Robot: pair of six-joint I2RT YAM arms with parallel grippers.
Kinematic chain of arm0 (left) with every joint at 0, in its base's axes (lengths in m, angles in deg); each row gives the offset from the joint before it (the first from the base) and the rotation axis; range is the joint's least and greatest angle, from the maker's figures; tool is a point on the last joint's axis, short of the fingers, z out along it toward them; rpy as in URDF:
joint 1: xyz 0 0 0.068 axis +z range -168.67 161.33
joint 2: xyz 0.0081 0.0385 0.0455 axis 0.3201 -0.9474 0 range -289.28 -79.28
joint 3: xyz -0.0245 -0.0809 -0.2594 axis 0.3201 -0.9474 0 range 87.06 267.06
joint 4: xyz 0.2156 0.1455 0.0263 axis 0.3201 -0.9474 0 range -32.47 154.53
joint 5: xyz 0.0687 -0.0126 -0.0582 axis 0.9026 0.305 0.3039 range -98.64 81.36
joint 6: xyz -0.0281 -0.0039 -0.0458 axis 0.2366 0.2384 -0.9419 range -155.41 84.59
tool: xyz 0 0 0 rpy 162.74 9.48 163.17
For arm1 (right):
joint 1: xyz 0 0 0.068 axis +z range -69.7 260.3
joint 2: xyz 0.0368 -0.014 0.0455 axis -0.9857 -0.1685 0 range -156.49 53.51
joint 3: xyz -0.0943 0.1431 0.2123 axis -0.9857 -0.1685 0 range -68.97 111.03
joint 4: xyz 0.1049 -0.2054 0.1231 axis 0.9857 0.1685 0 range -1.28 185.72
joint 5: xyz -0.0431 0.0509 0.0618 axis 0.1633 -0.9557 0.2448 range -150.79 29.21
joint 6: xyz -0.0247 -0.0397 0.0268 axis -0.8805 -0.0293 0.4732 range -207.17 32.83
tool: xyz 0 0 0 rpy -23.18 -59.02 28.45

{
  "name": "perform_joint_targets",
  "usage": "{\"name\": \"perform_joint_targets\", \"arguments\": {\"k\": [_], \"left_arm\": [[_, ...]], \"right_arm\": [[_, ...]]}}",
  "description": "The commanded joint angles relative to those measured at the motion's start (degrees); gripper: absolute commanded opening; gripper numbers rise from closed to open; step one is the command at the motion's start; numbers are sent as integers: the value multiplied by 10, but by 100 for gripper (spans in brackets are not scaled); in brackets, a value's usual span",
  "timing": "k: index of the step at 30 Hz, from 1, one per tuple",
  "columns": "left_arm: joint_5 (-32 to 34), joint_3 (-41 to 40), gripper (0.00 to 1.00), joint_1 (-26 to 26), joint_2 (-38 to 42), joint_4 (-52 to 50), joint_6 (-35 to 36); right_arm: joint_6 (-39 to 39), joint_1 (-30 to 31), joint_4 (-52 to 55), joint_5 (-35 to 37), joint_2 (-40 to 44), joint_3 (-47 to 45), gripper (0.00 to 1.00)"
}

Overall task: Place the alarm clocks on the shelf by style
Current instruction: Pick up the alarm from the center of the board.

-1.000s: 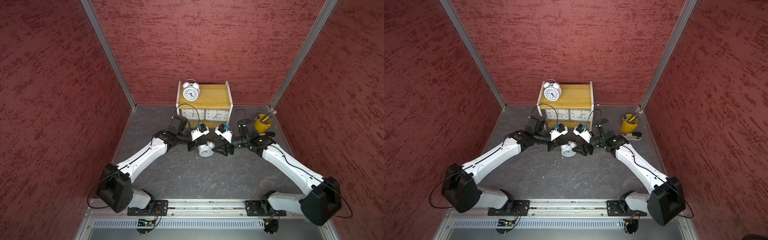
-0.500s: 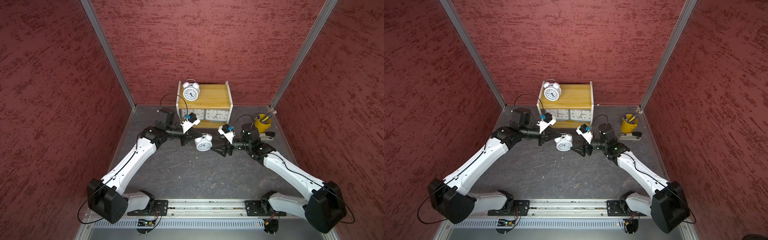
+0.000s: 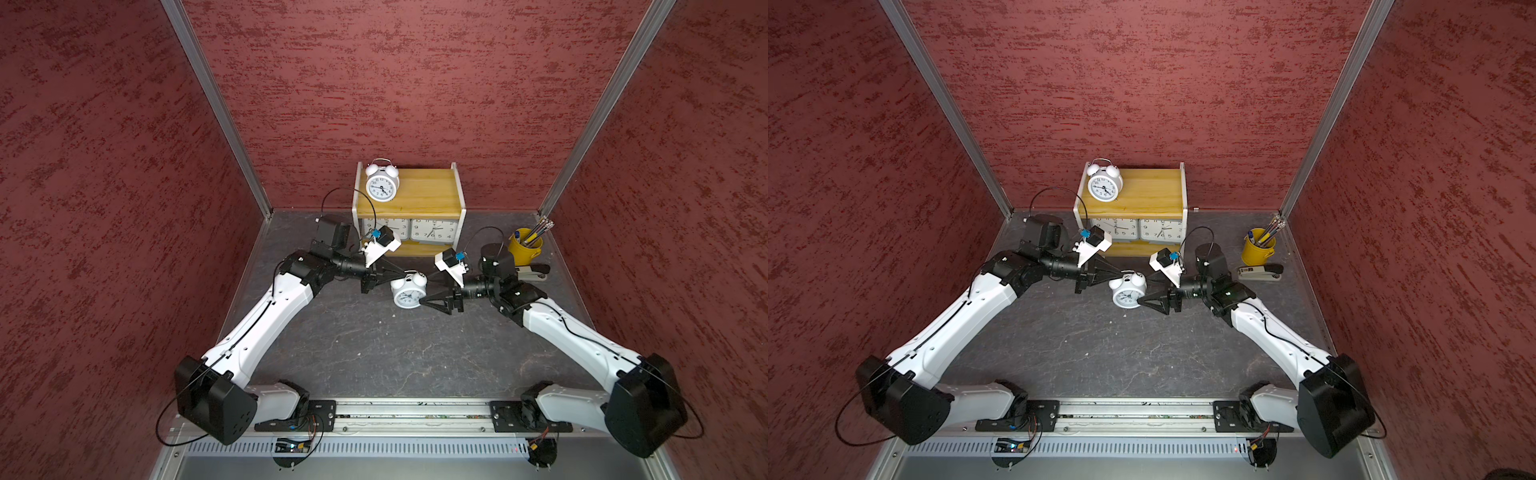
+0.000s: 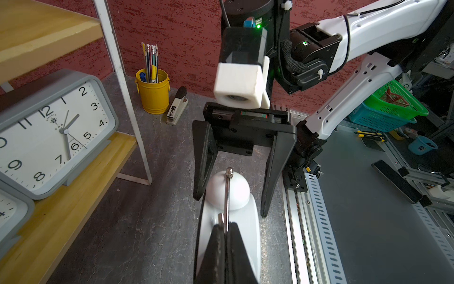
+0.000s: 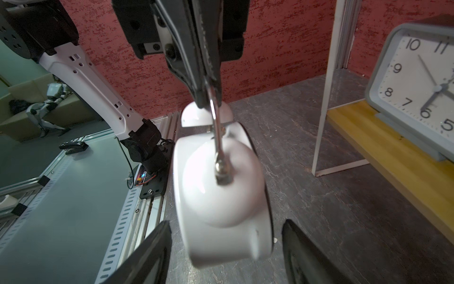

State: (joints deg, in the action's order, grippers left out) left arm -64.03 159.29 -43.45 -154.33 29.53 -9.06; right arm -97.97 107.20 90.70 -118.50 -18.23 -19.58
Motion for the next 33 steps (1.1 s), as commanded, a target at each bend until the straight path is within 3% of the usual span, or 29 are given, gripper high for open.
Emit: {"name": "perform_joint_targets", "arguments": {"k": [1,9,16,19,23,33], "left_arm": [[-17,24,0,-2,-4,12,-2],[13,21,0,-2,-4,28,-14],[77,-19,65,23,29,98,-59],[116,-55,73,47,59,154,-97],[175,-95,73,80,96,198,-132],[292,-108,72,134,112,191,-167]], "right_arm": [[2,-2,0,-33,-1,24,68],[1,-1,16,-18,-2,34,29],[20,-3,-13,20,18,26,27],[30,-8,-19,33,29,29,27],[48,-22,-24,40,44,42,27],[70,-61,-25,79,70,108,27]]}}
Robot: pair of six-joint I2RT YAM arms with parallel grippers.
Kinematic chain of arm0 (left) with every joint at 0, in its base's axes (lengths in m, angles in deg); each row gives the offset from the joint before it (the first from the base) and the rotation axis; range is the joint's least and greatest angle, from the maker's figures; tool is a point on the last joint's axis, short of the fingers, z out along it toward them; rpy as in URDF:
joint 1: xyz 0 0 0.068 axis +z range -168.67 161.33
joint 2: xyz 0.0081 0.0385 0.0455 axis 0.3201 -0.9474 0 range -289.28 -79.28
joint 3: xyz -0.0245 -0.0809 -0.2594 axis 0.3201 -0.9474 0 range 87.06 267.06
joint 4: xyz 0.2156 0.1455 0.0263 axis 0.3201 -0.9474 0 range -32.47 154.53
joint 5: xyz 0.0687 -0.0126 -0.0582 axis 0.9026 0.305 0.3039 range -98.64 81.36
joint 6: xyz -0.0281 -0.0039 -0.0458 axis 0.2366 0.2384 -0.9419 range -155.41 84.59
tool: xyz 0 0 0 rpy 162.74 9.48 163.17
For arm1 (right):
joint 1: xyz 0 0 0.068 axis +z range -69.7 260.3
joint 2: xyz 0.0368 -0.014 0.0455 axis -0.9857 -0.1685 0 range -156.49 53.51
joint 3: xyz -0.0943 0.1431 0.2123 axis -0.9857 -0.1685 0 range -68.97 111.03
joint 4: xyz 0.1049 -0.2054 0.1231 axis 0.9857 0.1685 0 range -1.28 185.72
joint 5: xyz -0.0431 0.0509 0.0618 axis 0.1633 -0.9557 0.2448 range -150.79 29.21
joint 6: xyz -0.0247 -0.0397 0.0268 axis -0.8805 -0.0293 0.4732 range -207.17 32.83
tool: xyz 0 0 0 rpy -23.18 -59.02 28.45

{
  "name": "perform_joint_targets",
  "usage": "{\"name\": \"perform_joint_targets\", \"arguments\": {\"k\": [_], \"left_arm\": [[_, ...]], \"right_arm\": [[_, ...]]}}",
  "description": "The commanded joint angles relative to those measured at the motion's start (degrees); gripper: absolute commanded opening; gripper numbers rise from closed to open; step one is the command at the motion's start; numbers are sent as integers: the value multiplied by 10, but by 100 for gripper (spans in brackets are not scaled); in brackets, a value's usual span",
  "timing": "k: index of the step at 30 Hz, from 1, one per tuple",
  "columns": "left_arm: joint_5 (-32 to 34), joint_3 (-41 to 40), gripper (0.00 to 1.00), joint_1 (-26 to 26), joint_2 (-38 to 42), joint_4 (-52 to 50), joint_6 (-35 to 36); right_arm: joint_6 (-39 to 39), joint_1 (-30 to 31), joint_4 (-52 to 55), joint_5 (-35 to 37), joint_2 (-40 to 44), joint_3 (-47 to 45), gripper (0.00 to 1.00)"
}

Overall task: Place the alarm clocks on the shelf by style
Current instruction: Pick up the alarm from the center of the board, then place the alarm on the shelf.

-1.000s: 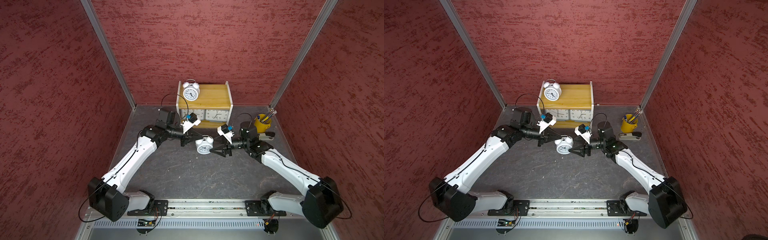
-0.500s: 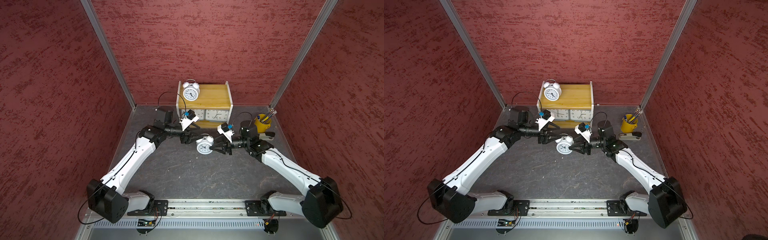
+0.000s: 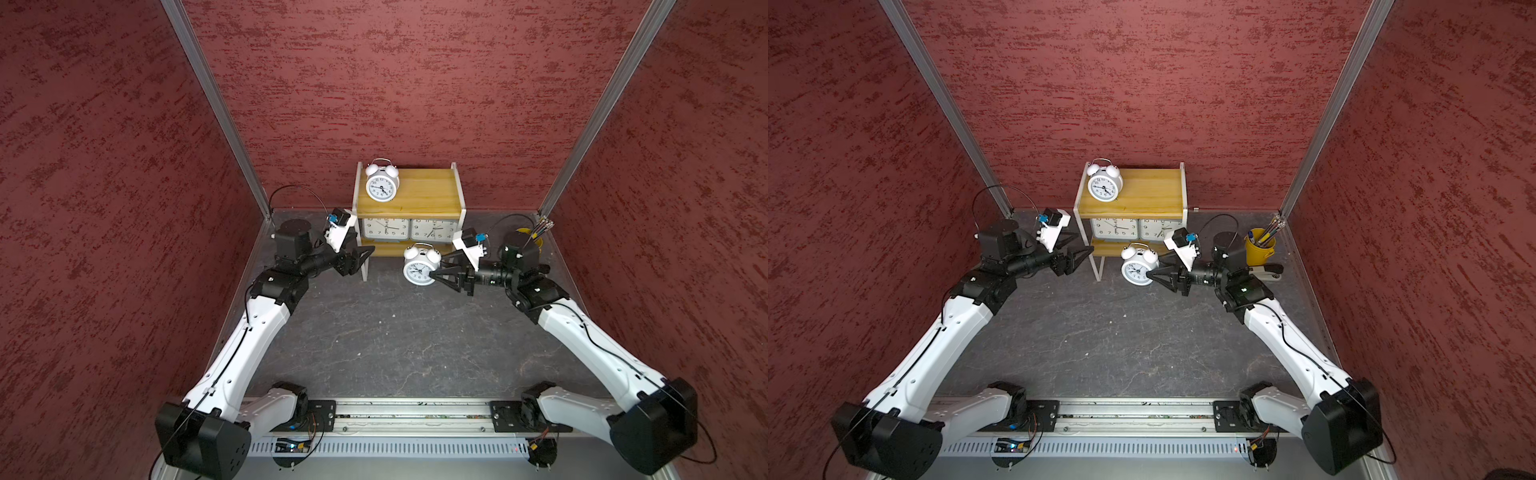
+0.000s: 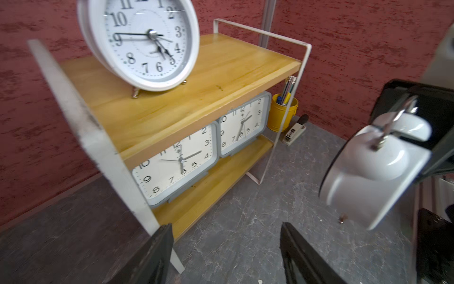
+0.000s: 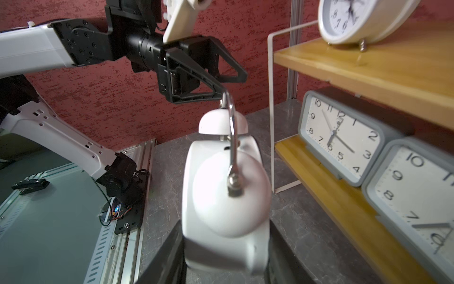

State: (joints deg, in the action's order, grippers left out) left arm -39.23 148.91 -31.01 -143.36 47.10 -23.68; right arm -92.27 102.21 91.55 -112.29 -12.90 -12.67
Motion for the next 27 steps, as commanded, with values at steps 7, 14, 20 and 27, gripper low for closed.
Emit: {"name": "perform_joint_targets", "arguments": {"k": [7,14,20,27], "left_arm": [[51,6,73,31,-27,37,-32],[30,29,69,38,-83,51,-13],[14,48,59,41,-119,64,-17],[-14,60,45,45,-140,69,-14]], "right_arm": [[21,-30,-21,48,-7,118,27],[34,-54,27,72,-77,235,27],[24,-71,53,78,-139,314,27],[11,-80,79,70,-216,397,27]]}}
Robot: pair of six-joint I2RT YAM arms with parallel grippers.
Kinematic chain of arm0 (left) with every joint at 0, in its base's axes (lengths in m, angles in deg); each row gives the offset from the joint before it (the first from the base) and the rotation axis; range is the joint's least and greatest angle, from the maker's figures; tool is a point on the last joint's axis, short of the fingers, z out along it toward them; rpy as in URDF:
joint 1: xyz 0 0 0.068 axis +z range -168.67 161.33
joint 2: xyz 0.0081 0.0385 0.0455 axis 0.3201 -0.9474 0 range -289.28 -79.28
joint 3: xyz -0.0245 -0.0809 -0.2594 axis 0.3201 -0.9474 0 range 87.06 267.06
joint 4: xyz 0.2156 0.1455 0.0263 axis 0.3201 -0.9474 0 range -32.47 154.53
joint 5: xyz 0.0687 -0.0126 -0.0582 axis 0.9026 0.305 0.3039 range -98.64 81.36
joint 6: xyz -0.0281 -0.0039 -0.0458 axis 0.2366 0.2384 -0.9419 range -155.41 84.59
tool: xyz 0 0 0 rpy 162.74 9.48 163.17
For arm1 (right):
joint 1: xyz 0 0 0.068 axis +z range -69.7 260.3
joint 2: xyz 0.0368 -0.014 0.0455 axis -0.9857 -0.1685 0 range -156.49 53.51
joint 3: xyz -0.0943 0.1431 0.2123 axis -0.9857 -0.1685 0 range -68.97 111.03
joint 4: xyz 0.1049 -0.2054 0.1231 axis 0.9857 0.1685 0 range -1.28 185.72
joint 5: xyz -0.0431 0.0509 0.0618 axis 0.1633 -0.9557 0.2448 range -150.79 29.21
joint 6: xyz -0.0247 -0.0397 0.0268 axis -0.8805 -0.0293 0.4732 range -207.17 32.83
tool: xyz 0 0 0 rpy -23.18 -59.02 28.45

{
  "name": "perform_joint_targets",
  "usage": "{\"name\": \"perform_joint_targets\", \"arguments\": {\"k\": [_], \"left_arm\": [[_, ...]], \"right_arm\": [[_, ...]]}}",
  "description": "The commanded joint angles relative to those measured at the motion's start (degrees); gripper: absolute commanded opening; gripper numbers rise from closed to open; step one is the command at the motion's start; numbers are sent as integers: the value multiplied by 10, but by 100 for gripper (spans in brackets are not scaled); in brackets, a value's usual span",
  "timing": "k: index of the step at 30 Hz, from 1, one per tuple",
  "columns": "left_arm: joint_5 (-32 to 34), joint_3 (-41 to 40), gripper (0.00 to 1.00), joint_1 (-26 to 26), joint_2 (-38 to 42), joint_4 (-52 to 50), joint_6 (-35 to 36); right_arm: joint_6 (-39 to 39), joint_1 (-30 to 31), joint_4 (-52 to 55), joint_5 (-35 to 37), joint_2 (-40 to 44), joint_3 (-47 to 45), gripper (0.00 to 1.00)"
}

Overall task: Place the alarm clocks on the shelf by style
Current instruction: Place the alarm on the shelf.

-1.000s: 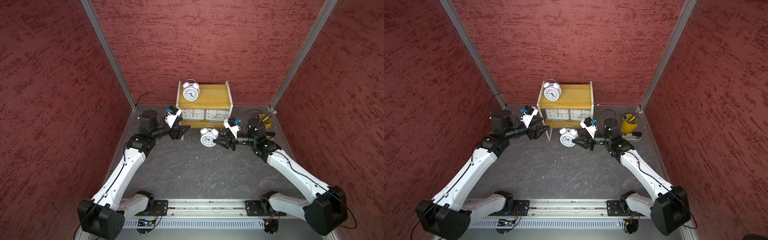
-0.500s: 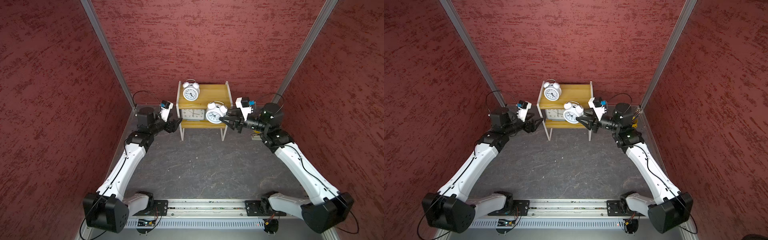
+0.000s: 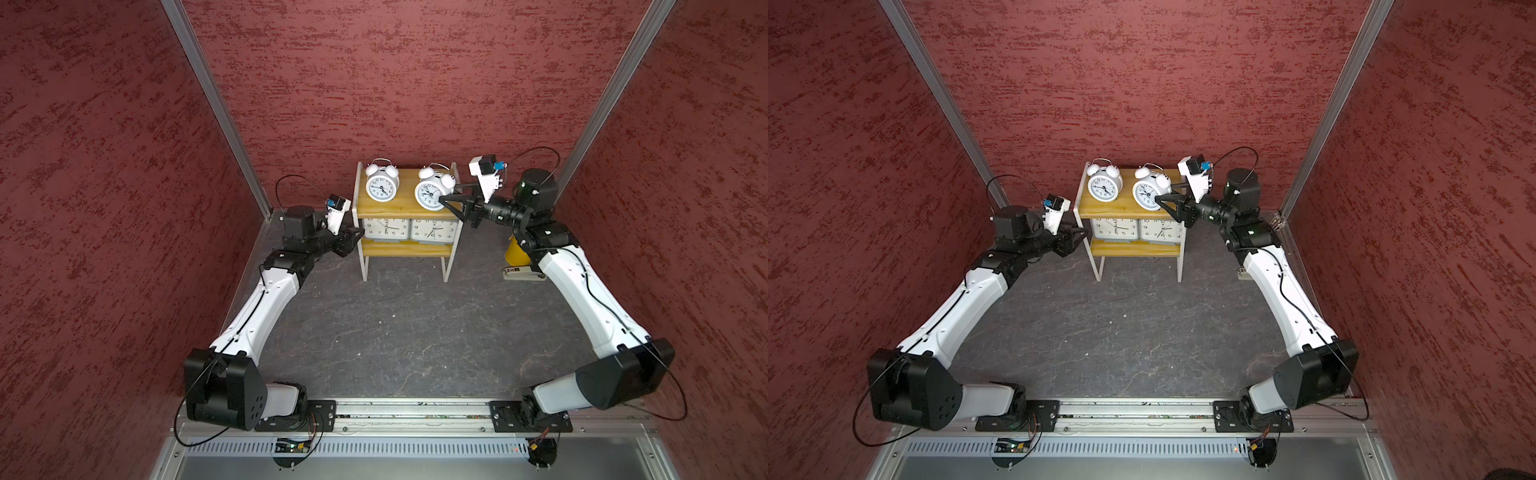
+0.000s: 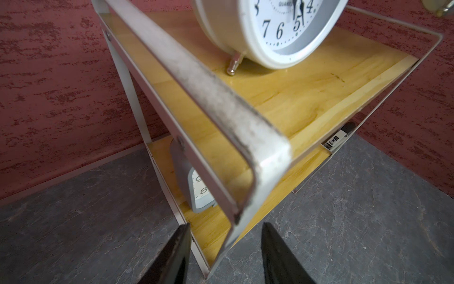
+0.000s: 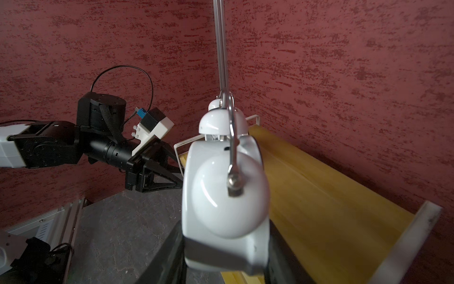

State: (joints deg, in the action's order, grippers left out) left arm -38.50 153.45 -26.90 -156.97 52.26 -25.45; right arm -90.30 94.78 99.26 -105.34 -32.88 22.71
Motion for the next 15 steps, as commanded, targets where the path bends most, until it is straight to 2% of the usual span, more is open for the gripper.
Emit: {"name": "perform_joint_targets", "arguments": {"k": [1,5,11,15], "left_arm": [[-22,15,44,4,-6,18,3],[-31,14,38,4,-10,18,5],[-53,14,21,4,-12,14,14],[-67,13,18,4,-14,11,19]], "right_arm": [[-9,-6,6,1,-25,53,27],[-12,-6,6,-2,-48,75,27],[-16,-6,11,-4,-72,95,27],[-17,-7,16,-4,-85,106,27]]}}
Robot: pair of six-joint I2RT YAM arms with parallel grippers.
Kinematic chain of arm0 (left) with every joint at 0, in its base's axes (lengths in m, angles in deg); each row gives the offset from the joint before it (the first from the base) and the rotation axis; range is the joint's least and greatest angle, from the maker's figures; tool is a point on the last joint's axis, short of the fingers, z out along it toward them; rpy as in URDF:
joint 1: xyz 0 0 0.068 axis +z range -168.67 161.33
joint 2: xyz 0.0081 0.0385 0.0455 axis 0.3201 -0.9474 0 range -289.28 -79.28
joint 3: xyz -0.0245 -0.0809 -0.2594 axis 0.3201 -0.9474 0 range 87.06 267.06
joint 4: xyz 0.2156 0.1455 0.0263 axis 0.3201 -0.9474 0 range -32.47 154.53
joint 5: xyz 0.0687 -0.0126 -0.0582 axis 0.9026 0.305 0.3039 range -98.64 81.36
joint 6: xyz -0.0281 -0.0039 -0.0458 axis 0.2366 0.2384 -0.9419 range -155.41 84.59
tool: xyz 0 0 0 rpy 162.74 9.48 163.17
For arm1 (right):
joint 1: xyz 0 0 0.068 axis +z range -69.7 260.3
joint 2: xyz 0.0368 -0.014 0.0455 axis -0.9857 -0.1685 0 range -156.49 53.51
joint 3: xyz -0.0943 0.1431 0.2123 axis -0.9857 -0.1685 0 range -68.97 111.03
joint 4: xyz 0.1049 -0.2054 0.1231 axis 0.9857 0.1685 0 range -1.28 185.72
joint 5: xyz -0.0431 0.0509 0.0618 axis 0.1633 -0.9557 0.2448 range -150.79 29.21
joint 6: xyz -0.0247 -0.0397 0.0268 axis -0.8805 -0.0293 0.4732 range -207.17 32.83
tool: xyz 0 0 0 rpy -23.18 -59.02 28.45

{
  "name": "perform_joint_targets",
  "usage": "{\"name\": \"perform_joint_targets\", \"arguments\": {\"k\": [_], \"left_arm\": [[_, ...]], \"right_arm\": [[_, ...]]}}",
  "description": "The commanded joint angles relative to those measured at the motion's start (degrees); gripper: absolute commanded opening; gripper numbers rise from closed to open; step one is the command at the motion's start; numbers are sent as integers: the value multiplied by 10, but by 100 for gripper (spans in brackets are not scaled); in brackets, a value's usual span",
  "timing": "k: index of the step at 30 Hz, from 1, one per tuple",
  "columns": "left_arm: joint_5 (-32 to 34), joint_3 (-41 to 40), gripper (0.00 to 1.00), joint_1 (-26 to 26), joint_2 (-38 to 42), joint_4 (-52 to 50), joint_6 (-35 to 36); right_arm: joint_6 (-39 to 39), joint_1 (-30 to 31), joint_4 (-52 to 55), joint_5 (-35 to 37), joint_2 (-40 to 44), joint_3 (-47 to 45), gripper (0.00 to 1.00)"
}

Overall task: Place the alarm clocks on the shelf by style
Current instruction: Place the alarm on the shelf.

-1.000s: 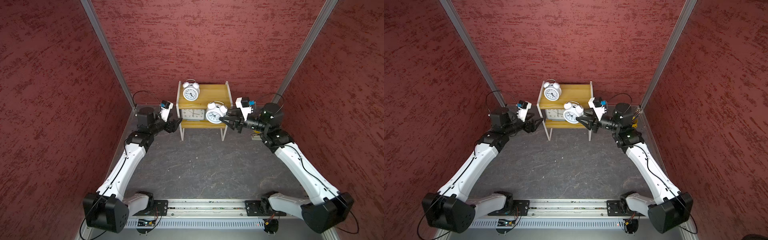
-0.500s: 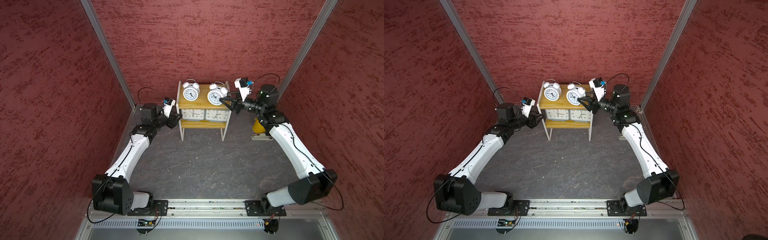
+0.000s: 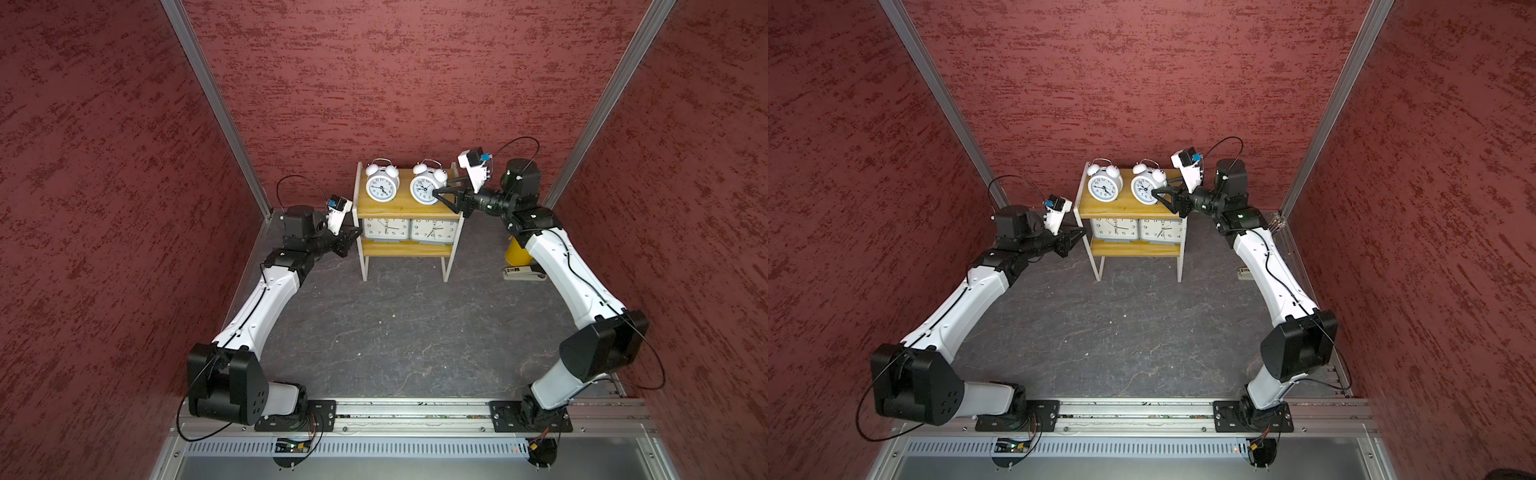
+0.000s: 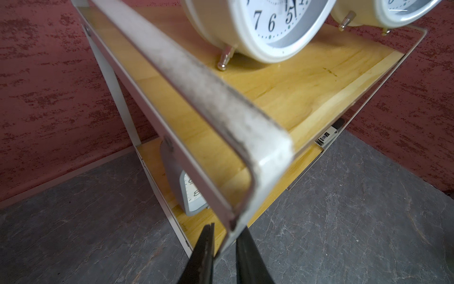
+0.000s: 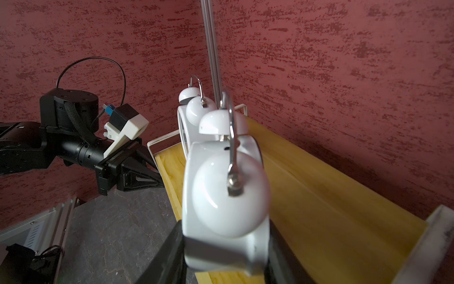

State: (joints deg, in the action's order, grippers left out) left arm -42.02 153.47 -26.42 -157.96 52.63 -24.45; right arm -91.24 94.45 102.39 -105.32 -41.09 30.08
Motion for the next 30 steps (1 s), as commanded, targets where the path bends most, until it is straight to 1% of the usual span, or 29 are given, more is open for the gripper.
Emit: {"name": "perform_joint_targets", "arguments": {"k": [1,9,20,28,30], "left_arm": [[-35,13,18,-1,-5,6,9],[-39,13,17,-1,-6,5,11],[-43,12,17,-1,-3,3,13],[-43,12,18,-1,-4,0,15],[-43,11,18,-1,-3,-2,16]], "right_arm": [[-9,-3,-10,-4,-7,37,27],[-25,-4,14,-1,-24,54,27],[-47,-3,39,14,-26,47,27],[-51,-4,41,23,-31,46,32],[-51,-4,43,23,-32,47,36]]}}
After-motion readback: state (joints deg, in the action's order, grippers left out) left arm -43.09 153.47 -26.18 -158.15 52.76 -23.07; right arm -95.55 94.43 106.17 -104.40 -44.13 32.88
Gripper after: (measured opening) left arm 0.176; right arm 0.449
